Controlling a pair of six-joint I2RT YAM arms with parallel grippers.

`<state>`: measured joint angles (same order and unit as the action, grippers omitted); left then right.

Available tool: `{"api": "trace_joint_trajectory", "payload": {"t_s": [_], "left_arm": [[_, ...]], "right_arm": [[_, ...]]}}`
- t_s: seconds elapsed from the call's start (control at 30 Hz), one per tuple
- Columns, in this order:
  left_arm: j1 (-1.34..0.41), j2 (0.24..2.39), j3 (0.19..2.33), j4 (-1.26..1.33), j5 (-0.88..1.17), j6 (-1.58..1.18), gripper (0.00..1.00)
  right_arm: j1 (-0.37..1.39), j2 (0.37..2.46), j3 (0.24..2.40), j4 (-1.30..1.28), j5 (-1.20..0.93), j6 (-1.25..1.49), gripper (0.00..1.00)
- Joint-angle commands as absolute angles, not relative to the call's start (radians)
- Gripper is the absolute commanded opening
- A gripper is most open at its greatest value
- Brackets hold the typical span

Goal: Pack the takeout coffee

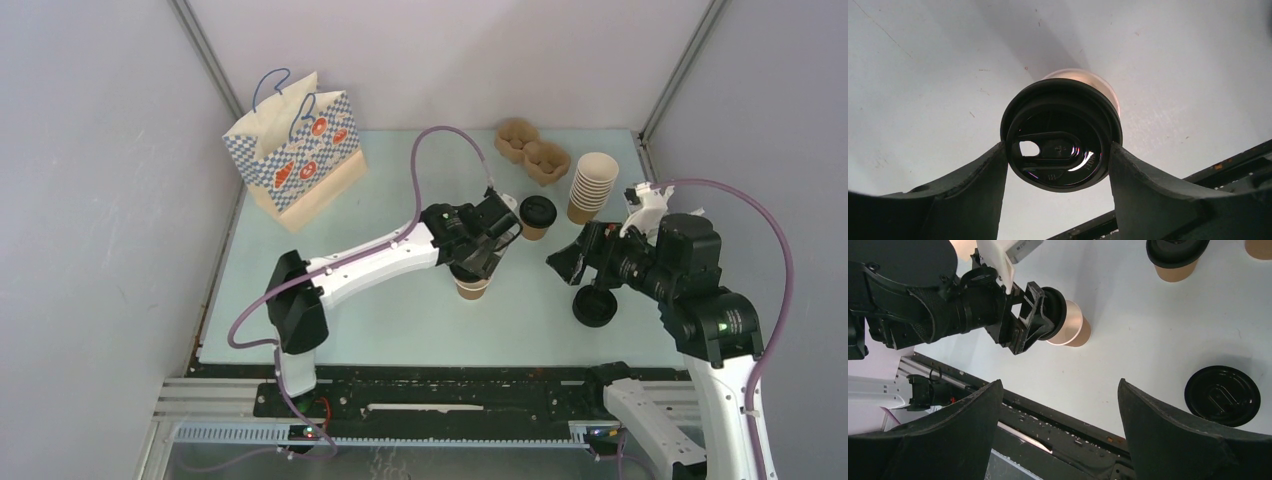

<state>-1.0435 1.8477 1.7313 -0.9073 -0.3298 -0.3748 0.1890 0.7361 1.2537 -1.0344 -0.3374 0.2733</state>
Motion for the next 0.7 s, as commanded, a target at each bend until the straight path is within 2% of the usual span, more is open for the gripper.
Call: {"api": "trace_joint_trajectory", "payload": {"t_s": [0.0, 0.67], "left_arm": [[-1.054, 1.875, 1.805, -0.941, -0.355, -0.321, 0.60], [-1.043, 1.948, 1.835, -0.939, -0.284, -0.291, 0.63]], "right_arm": [[0.192, 0.750, 1.283, -1.045, -0.315, 0.243, 0.93], [0.207, 0.777, 1.286, -1.019, -0.298, 0.240, 0.93]]}}
